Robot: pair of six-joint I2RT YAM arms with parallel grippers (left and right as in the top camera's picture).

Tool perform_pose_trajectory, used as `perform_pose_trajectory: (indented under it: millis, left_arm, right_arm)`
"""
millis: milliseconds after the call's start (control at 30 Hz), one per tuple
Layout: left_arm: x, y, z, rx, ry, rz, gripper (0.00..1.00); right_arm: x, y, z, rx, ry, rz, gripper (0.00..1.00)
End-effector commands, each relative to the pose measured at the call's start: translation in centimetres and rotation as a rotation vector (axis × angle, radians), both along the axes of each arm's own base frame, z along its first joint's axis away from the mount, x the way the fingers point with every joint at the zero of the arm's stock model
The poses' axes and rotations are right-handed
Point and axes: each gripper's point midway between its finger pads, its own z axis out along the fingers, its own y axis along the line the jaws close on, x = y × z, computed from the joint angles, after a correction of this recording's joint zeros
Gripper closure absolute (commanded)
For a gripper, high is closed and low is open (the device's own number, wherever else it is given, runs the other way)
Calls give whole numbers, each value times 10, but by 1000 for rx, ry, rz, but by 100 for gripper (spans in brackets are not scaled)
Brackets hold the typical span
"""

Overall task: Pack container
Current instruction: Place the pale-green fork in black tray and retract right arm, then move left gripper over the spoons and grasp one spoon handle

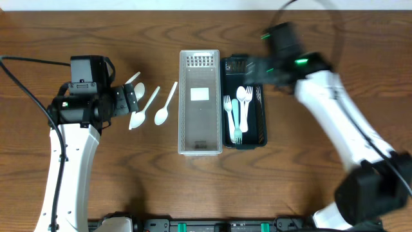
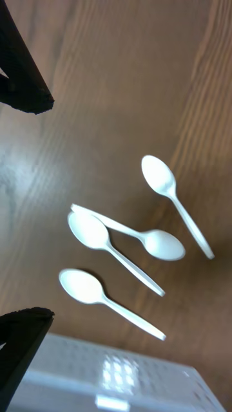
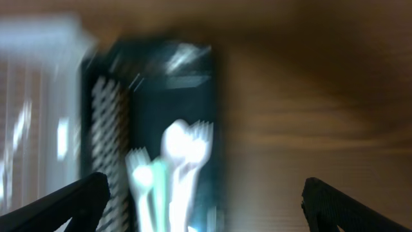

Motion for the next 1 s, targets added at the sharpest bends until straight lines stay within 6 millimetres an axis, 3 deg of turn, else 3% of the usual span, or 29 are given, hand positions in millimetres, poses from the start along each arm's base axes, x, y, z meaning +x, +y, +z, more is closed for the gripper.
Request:
perform_pose_trajectory:
  millis: [0,167,333,533,767,967]
  left_arm:
    - [11,-9,7,-61,-41,-11,2]
    - [26,-3,-6,-5,-25,-46,4]
    - [46,-8,-56,-34,83,-59,5]
    - [59,-24,-103,-34,176,-138,12]
    - [60,-58,-139,94,269,-519,19]
    - [55,-62,-165,89,337,-544,30]
  right_arm:
    - [8,-57,31,-3,-65,-135,1]
    - [-6,-121,17,-21,29,-280,1]
    - [-17,-151,9,-27,83,-352,1]
    - [-20,-154,8,-28,95,-361,1]
    - [-21,-154,7,-28,97,-360,1]
    - [-25,-153,6,-31,115,-358,1]
